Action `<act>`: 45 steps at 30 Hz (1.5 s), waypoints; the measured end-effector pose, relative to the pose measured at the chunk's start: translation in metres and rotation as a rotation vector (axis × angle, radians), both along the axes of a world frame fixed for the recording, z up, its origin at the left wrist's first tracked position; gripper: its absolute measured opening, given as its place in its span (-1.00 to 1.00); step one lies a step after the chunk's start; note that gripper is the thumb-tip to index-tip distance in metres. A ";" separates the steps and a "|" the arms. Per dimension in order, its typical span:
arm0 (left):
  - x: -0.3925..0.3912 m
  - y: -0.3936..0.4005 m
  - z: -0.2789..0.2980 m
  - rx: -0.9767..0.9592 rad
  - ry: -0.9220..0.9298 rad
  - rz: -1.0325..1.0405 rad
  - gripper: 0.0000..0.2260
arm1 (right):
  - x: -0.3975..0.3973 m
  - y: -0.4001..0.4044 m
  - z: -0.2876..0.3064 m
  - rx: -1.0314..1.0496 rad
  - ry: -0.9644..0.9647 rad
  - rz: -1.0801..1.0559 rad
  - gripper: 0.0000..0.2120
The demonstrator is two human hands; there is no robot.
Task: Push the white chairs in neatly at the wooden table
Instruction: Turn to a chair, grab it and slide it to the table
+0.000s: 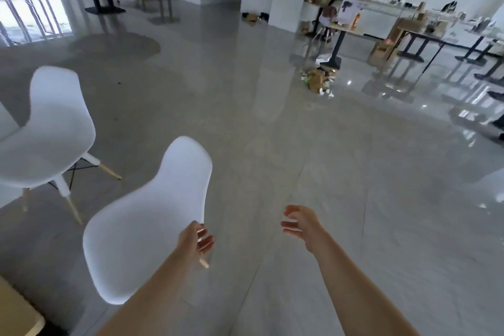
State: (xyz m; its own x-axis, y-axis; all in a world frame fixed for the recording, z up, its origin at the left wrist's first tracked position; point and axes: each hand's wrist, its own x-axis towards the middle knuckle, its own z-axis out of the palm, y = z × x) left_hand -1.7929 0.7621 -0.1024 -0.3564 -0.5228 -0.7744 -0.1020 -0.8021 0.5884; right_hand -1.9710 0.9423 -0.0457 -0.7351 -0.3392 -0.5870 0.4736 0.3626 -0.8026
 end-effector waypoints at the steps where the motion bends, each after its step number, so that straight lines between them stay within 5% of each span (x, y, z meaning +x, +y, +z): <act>1: -0.019 -0.008 -0.001 0.004 0.001 0.025 -0.86 | -0.023 -0.010 -0.002 0.001 0.001 0.011 -0.77; 16: -0.224 -0.094 -0.021 0.163 -0.019 0.643 -0.88 | -0.278 -0.263 -0.022 0.054 -0.065 0.650 -0.79; 23: -0.245 -0.148 -0.042 0.221 -0.058 0.944 -0.97 | -0.253 -0.397 -0.057 0.072 -0.090 0.995 -0.74; 31: -0.264 -0.188 -0.075 0.330 -0.283 1.318 -0.94 | -0.236 -0.495 -0.083 0.231 0.017 1.397 -0.48; 34: -0.271 -0.194 -0.088 0.392 -0.290 1.458 -0.78 | -0.221 -0.523 -0.090 0.228 -0.053 1.538 -0.61; 36: -0.278 -0.197 -0.096 0.412 -0.276 1.579 -0.71 | -0.213 -0.539 -0.096 0.224 -0.040 1.575 -0.79; 39: -0.305 -0.205 -0.086 0.426 -0.164 1.874 -0.95 | -0.211 -0.557 -0.111 0.299 -0.048 1.666 -0.84; 45: -0.342 -0.237 -0.086 0.344 0.182 2.265 -0.72 | -0.210 -0.588 -0.127 0.370 -0.200 1.768 -0.80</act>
